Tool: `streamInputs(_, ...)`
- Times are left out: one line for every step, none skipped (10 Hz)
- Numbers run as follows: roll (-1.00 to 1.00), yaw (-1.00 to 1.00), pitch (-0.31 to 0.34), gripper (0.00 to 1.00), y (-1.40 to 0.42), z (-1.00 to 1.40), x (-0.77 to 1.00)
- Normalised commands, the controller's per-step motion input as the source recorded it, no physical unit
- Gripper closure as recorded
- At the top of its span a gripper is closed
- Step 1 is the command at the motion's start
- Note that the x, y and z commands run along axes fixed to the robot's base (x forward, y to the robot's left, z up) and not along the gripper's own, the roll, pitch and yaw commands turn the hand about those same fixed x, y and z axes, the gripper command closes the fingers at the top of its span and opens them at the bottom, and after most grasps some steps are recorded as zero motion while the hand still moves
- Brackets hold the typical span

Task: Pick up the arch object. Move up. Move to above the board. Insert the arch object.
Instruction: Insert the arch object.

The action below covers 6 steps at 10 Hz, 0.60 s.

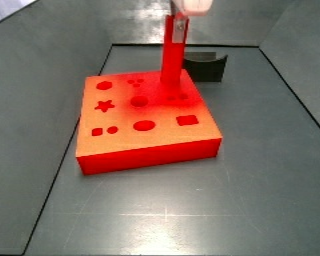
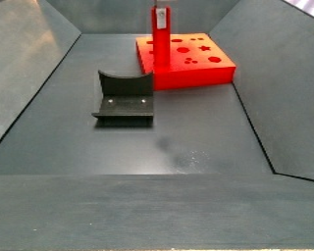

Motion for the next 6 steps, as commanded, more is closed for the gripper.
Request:
streamInputs(0.01,-0.09,-0.033,1.00,0.00,-0.39,0.00)
streamInputs(0.03,-0.05,-0.039,1.00,0.00,-0.43,0.00)
streamInputs(0.13,0.00,-0.019,1.00,0.00,-0.57,0.00)
streamInputs(0.12,0.01,-0.056,1.00,0.00,-0.57,-0.05)
streamInputs(0.00,0.00,-0.013,1.00,0.00,0.00,0.00)
streamInputs(0.00,0.00,0.000,1.00,0.00,0.00,0.00)
